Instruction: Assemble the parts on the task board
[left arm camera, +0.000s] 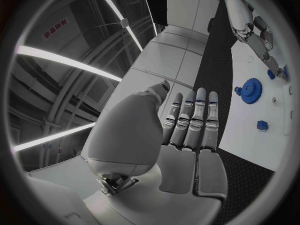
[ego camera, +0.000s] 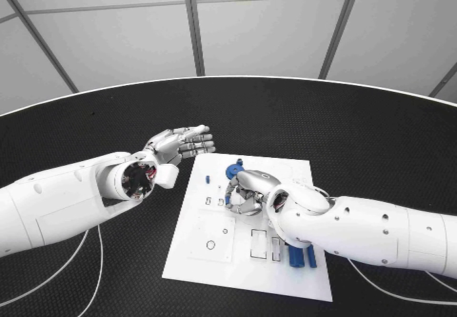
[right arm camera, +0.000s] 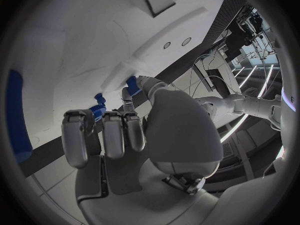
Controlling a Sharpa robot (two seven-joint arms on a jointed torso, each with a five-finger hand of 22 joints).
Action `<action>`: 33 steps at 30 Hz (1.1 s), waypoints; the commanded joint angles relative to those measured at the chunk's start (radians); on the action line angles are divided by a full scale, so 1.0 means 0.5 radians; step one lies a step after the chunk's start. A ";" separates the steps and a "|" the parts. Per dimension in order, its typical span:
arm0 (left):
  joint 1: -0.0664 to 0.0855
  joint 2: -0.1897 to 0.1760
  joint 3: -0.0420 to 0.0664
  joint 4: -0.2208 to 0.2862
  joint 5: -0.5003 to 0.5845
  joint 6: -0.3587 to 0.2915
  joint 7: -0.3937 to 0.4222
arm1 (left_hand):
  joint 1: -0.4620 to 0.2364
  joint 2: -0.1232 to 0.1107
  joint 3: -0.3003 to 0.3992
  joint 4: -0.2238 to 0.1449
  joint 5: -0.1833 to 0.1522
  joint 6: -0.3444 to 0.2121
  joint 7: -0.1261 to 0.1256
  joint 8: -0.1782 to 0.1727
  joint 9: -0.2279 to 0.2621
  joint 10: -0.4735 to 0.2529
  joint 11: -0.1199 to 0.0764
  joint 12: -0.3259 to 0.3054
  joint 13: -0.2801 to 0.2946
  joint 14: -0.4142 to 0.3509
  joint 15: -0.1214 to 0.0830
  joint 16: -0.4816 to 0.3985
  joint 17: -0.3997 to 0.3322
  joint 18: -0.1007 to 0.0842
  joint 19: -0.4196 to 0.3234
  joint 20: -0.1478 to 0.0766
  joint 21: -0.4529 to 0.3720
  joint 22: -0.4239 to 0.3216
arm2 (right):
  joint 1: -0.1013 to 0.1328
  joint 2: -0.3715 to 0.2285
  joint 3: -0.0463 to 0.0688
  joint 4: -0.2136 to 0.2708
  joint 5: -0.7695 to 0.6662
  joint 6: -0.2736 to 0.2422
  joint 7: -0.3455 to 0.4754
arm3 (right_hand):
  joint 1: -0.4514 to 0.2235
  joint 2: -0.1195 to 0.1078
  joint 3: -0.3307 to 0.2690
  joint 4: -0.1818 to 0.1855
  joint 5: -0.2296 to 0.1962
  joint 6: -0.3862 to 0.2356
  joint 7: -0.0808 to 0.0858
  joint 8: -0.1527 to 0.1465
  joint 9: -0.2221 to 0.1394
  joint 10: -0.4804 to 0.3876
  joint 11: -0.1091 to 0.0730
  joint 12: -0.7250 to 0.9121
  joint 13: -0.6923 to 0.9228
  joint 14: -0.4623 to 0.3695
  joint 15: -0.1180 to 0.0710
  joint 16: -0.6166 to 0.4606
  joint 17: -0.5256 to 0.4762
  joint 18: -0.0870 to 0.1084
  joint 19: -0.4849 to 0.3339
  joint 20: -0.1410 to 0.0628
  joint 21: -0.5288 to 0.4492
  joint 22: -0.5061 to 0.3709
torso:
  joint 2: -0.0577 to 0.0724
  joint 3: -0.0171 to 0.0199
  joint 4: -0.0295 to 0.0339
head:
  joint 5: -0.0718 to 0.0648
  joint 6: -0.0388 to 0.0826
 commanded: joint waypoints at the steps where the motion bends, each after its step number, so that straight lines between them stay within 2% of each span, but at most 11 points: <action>1: 0.000 0.000 0.000 0.000 0.000 0.001 -0.001 | -0.004 -0.009 0.014 -0.001 0.000 -0.012 0.098 -0.012 -0.003 0.007 0.002 -0.007 0.000 -0.016 0.004 -0.012 0.002 0.020 0.020 0.001 -0.012 -0.003 | -0.001 0.000 0.000 -0.001 0.000 0.006 -0.002 | 0.000 0.018 0.011 0.002 0.013 -0.003 -0.003 0.013 0.001 0.211 -0.005 0.013 0.526 0.203 -0.007 0.001 0.469 -0.021 0.195 -0.011 -0.010 0.489 | -0.001 -0.0006 0.001 | -0.002 -0.004; 15: 0.000 -0.003 0.000 0.001 0.000 0.004 -0.003 | -0.004 -0.009 0.014 -0.001 0.000 -0.012 0.098 -0.012 -0.003 0.007 0.002 -0.007 0.000 -0.016 0.004 -0.012 0.002 0.020 0.020 0.001 -0.012 -0.003 | -0.002 0.005 0.000 -0.002 0.000 0.021 -0.009 | -0.015 0.008 0.015 -0.004 0.011 -0.011 0.000 0.012 0.003 0.211 -0.002 0.013 0.526 0.202 -0.005 0.000 0.463 -0.019 0.191 -0.010 -0.015 0.480 | 0.000 -0.0033 0.002 | 0.000 -0.008; 30: 0.000 -0.007 0.000 0.004 0.000 0.006 -0.004 | -0.004 -0.009 0.014 -0.001 0.000 -0.012 0.098 -0.012 -0.003 0.007 0.002 -0.007 0.000 -0.016 0.004 -0.012 0.002 0.020 0.020 0.001 -0.012 -0.003 | -0.002 0.010 0.000 0.000 0.000 0.020 -0.018 | -0.072 -0.020 0.040 -0.023 0.001 -0.075 0.026 -0.018 -0.002 0.211 0.019 0.013 0.526 0.200 0.013 -0.003 0.454 -0.016 0.185 0.004 -0.022 0.467 | 0.000 -0.0010 0.001 | 0.001 -0.013; 33: 0.000 -0.007 0.000 0.004 0.000 0.005 -0.005 | -0.012 -0.014 0.022 -0.004 0.000 -0.013 0.101 -0.015 -0.004 0.007 0.004 -0.014 0.000 -0.018 0.005 -0.014 0.003 0.019 0.020 0.001 -0.014 -0.006 | -0.002 0.008 0.000 0.001 0.000 0.020 -0.019 | -0.096 -0.031 0.047 -0.028 -0.018 -0.106 0.042 -0.035 -0.006 0.211 0.033 0.012 0.526 0.199 0.025 -0.004 0.451 -0.015 0.182 0.014 -0.025 0.462 | 0.000 -0.0012 0.002 | 0.002 -0.015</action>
